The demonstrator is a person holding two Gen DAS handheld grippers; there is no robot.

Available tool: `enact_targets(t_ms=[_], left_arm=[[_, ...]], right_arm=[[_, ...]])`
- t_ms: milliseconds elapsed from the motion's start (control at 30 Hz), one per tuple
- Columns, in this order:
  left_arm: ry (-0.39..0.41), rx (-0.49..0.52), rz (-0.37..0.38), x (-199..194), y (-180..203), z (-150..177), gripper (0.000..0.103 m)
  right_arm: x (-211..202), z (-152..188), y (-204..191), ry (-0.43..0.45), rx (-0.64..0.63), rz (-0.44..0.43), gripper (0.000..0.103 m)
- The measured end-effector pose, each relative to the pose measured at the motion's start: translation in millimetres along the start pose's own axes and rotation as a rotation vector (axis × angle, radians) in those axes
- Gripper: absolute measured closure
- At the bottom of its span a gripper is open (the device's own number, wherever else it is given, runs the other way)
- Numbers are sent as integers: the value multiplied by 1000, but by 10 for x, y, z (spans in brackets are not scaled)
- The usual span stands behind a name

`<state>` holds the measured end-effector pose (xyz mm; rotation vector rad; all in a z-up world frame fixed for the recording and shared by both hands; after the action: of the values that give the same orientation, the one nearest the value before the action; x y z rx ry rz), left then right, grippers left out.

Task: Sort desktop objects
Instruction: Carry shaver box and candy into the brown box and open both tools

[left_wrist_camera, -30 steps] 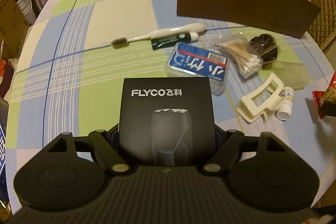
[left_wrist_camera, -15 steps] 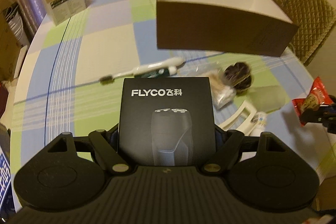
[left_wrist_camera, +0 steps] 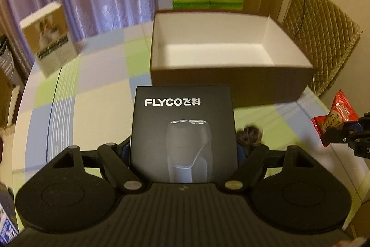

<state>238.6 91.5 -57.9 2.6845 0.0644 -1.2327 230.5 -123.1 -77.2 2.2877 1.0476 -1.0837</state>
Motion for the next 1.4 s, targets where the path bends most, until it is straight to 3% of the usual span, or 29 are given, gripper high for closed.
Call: enact_targets(t_ms=[400,633,900,1167,1267,1400], left_arm=[[108,30,41,358,316,-1061,27],[106,49,27,872,500,-1519,26],[-16,15,-18,1583,482,-1611,26],[-141,36,-89,2036,466,-1495,26],[-196,50,-126,2171,436,-1400,26],[-209,126,-163,2265,515,-1344,26]], right_arm=[[166,-796,431,90,-28,56,87],[540,-1140,771,55,-4,96,87],[959,-1195,1066,-36,28,102,87],[1252,-1156,1184,-142,7,92,87],[1315,-1120,1194,-176,-11,94,87],[1386,-1100,1177,-211,-38,94,87]])
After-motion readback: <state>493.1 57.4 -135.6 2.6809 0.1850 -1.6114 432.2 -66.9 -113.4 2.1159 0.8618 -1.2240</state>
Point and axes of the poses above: each gripper's, at about its wrist camera, not at the fingertips, and x roughly the way its jaws point, y to its right, z to its underside, the point moved 4 cm from there along x, roughly the way its jaws point, and after that the axes turned 13 degrees about -x, right-handed, at the moved point
